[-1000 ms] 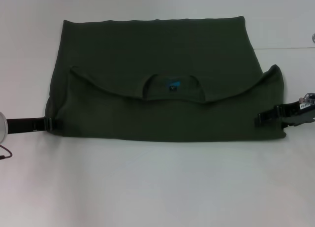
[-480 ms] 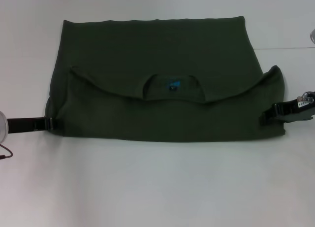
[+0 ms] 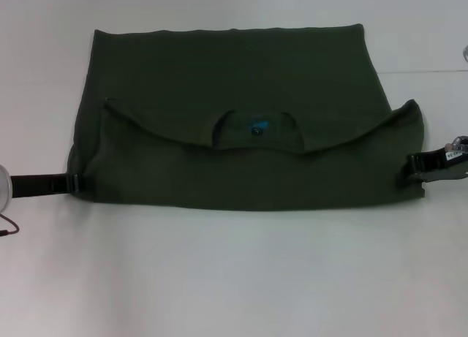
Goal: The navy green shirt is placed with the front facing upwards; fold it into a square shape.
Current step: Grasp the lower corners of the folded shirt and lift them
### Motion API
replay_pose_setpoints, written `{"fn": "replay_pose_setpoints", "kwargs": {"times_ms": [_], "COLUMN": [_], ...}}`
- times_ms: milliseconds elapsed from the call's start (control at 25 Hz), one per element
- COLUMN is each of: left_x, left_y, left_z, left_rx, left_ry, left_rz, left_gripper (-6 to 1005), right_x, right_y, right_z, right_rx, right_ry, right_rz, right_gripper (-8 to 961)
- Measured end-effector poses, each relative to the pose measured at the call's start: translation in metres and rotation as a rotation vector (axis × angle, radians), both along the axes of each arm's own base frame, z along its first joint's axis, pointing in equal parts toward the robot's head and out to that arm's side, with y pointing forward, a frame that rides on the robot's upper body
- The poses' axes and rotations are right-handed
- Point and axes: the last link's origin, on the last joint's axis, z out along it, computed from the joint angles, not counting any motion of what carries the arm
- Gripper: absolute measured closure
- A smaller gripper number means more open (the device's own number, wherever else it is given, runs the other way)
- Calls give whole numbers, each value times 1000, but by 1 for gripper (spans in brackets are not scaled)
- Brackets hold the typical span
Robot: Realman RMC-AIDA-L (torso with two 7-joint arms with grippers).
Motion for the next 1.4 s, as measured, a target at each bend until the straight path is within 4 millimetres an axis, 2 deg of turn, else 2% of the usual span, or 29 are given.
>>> {"fn": "replay_pose_setpoints", "kwargs": {"times_ms": [120,400,560,800,960,1240,1400], "left_x": [1,7,6,-9,-10,-9,-10], "left_y": [-1,-5,-19,-61,-92,-126,-136], "left_z": [0,8,21,53,69,70,68], "left_rx": [-5,-47,-118,-267,-381,-556,-610], "left_ry": [-6,-56,-75,-133,-189,-214,-214], "left_rz": [2,9,20,95,110,127,137], "left_gripper": [970,970,970,971,971,971,970], "right_x": [0,-4,-9,-9,-11,-22,-21], "right_y": [-1,-7,-19,-44,-63,-83,-91], "right_z": [3,11,17,24,22,7,0], "right_rx": [-9,-71,-165,-336,-461,-630,-695], "right_ry": [0,4,9,30,67,117,105], "right_rz": [-1,9,12,5,16,66,61], "right_gripper": [877,910,910,909,909,910,910]}}
